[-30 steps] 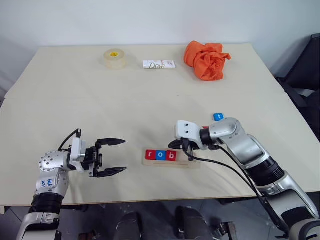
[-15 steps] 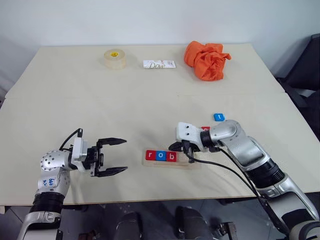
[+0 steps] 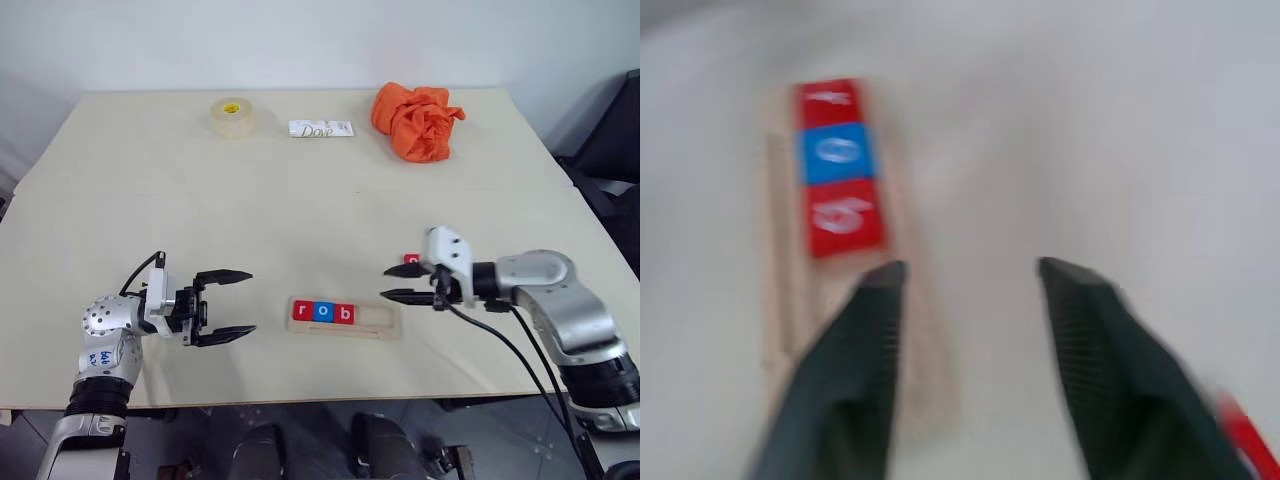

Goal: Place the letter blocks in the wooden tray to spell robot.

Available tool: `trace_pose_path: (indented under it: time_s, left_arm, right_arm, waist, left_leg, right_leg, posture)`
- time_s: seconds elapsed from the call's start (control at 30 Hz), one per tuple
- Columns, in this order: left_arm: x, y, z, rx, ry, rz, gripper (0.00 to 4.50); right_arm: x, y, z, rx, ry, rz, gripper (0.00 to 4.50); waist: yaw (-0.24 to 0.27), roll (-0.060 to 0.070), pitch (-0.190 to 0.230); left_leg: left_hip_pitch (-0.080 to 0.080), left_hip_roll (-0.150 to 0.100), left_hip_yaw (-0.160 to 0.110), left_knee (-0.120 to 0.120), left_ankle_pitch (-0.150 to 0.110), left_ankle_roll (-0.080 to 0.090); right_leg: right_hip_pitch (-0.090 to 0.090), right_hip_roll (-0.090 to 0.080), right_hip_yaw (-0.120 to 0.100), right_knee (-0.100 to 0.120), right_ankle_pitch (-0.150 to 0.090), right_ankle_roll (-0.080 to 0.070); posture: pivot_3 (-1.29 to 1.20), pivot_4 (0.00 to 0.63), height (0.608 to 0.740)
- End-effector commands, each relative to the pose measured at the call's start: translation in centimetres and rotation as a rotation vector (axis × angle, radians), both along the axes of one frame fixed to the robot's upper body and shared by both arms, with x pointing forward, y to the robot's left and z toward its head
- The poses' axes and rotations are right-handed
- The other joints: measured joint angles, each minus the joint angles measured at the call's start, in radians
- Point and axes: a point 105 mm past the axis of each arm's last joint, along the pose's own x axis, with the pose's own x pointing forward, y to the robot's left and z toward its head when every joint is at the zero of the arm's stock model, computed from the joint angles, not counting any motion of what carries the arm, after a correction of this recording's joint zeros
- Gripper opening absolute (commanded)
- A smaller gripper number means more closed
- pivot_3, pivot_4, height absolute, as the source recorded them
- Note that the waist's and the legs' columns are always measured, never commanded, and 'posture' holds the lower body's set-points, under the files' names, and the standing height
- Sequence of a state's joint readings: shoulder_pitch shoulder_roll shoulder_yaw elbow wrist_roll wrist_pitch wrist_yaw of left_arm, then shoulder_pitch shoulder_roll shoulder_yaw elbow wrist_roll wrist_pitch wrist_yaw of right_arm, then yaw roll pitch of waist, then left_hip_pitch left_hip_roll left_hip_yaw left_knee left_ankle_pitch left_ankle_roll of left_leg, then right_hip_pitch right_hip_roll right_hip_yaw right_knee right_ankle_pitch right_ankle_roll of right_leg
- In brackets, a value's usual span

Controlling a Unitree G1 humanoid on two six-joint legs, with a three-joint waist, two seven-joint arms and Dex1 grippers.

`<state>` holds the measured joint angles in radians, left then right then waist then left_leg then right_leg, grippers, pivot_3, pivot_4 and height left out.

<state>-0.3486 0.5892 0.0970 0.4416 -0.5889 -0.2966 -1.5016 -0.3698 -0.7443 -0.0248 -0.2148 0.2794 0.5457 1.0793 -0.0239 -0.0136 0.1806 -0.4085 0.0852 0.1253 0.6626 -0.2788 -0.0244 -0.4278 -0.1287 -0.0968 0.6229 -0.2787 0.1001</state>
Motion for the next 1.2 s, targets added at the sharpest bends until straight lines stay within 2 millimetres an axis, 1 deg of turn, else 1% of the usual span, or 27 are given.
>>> trace_pose_path:
  time_s: [0.03, 0.1, 0.13, 0.2, 0.27, 0.37, 0.43, 0.6, 1.03, 1.1, 1.2]
  left_arm:
    - [-0.6, 0.1, 0.3, 0.03, -0.023, -0.079, 4.5]
    - [-0.5, 0.2, 0.3, 0.03, -0.019, -0.08, 4.5]
    - [-0.5, 0.2, 0.3, 0.03, -0.016, -0.083, 4.5]
    - [-0.3, 0.2, 0.4, 0.032, -0.012, -0.088, 4.5]
    - [-0.2, 0.2, 0.5, 0.032, -0.011, -0.09, 4.5]
    - [0.0, 0.3, 0.6, 0.034, -0.008, -0.091, 4.5]
    - [0.0, 0.3, 0.6, 0.036, -0.006, -0.092, 4.5]
    - [0.2, 0.4, 0.7, 0.043, -0.004, -0.093, 4.5]
    - [0.3, 0.1, 1.0, 0.044, -0.015, -0.105, 4.5]
    - [0.3, 0.1, 0.9, 0.043, -0.016, -0.105, 4.5]
    - [0.4, 0.0, 1.0, 0.041, -0.02, -0.105, 4.5]
  right_arm:
    - [-0.3, -3.2, 1.6, 0.038, -0.077, -0.152, 3.6]
    - [-0.9, -5.0, 1.2, 0.044, -0.064, -0.229, 4.3]
    - [-1.2, -5.8, 1.0, 0.042, -0.06, -0.261, 4.47]
    - [-1.9, -7.7, 0.8, 0.054, -0.071, -0.344, 4.47]
    - [-2.9, -9.0, 0.9, 0.081, -0.083, -0.4, 4.47]
    - [-4.0, -9.8, 0.6, 0.098, -0.07, -0.435, 4.47]
    - [-4.6, -9.9, 0.3, 0.105, -0.055, -0.443, 4.47]
    - [-5.3, -8.9, 0.4, 0.151, -0.062, -0.412, 4.47]
    - [-5.1, -8.4, 0.4, 0.144, -0.052, -0.401, 4.47]
    - [-5.1, -8.2, 0.4, 0.146, -0.051, -0.398, 4.47]
    - [-4.6, -7.1, 0.6, 0.19, -0.045, -0.41, 4.47]
  waist:
    - [0.0, 0.0, 0.0]
    - [0.001, 0.0, 0.0]
    - [0.002, 0.0, 0.0]
    - [0.002, 0.0, 0.0]
    - [0.005, 0.0, 0.0]
    - [0.006, 0.0, 0.0]
    - [0.005, 0.0, 0.0]
    - [-0.001, 0.0, 0.0]
    - [0.001, 0.0, 0.0]
    - [0.001, 0.0, 0.0]
    - [0.0, 0.0, 0.0]
  left_leg:
    - [0.0, 0.0, 0.0, 0.0, 0.0, 0.0]
    - [0.0, 0.0, 0.0, 0.0, 0.0, 0.0]
    - [0.0, 0.0, 0.0, 0.0, 0.0, 0.0]
    - [0.0, 0.0, 0.0, 0.0, 0.0, 0.0]
    - [0.0, 0.0, 0.0, 0.0, 0.0, 0.0]
    - [0.001, 0.0, 0.0, 0.0, 0.0, 0.0]
    - [0.001, 0.0, 0.0, 0.0, 0.0, 0.0]
    - [0.002, 0.0, -0.001, 0.0, 0.0, 0.0]
    - [0.002, 0.0, -0.001, 0.0, 0.0, 0.0]
    - [0.002, 0.0, -0.001, 0.0, 0.0, 0.0]
    - [0.002, 0.0, -0.001, 0.0, 0.0, 0.0]
  right_leg:
    - [0.0, 0.0, 0.0, 0.0, 0.0, 0.0]
    - [0.0, 0.0, 0.0, 0.0, 0.0, 0.0]
    - [0.0, 0.0, 0.0, 0.0, 0.0, 0.0]
    - [0.001, 0.0, 0.0, 0.0, 0.0, 0.0]
    - [0.001, 0.0, 0.0, 0.0, 0.0, 0.0]
    - [0.001, 0.0, 0.0, -0.001, 0.0, 0.0]
    - [0.001, 0.0, 0.0, 0.0, 0.0, 0.0]
    - [0.002, 0.0, 0.0, 0.0, 0.0, 0.0]
    - [0.002, 0.0, 0.0, 0.0, 0.0, 0.0]
    - [0.002, 0.0, 0.0, 0.0, 0.0, 0.0]
    - [0.002, 0.0, 0.0, 0.0, 0.0, 0.0]
  posture:
    - [0.0, 0.15, 0.74]
    - [0.0, 0.15, 0.74]
    - [0.0, 0.15, 0.74]
    - [0.0, 0.15, 0.74]
    - [0.0, 0.15, 0.74]
    - [0.0, 0.15, 0.74]
    - [0.0, 0.15, 0.74]
    - [0.0, 0.15, 0.74]
    - [0.0, 0.15, 0.74]
    - [0.0, 0.15, 0.74]
    - [0.0, 0.15, 0.74]
